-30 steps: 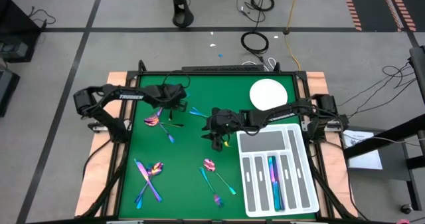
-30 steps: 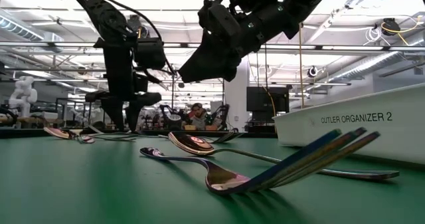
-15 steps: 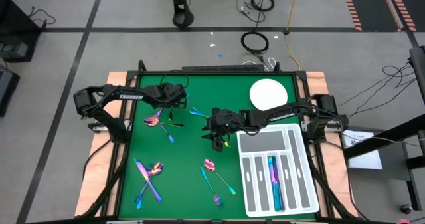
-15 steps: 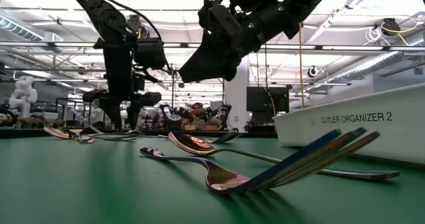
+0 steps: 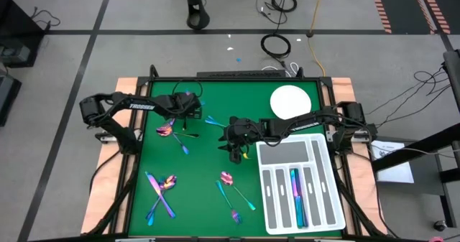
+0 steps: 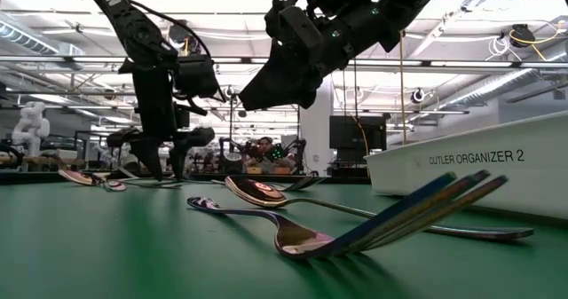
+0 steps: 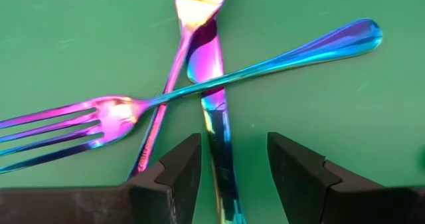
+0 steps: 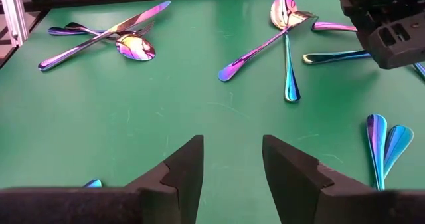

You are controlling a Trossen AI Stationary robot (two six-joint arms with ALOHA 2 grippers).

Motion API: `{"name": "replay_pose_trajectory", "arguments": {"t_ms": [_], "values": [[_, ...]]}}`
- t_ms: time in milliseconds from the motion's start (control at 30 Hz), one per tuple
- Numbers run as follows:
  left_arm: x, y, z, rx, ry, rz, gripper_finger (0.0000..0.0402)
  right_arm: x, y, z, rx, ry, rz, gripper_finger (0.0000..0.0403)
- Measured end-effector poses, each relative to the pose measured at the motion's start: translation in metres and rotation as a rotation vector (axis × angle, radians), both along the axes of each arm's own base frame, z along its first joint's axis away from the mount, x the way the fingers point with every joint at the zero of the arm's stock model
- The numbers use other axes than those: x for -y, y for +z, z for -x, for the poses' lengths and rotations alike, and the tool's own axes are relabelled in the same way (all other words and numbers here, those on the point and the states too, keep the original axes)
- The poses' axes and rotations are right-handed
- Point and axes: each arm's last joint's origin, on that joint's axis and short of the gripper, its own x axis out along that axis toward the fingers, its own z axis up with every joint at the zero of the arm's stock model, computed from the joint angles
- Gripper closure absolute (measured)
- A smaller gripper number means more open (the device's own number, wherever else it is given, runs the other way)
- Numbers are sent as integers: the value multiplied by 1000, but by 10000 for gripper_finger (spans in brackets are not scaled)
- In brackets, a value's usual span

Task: Sort silverware
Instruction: Put the top left knife into the utensil organizer

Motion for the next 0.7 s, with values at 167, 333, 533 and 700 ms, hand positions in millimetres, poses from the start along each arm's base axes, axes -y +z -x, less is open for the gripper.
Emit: {"name": "replay_pose_trajectory", "arguments": {"t_ms": [167, 333, 533, 700], "values": [[0, -2, 0, -14, 2, 0, 226, 0, 0, 0, 0, 0, 0, 259], [2, -9, -3, -43, -6, 1, 227, 0, 0, 0, 0, 0, 0, 259], [3, -13, -4, -60, -17, 5, 249, 0, -1, 0, -8, 0, 0, 259], [3, -10, -4, -48, -37, 5, 311, 0, -1, 0, -8, 0, 0, 259]]}}
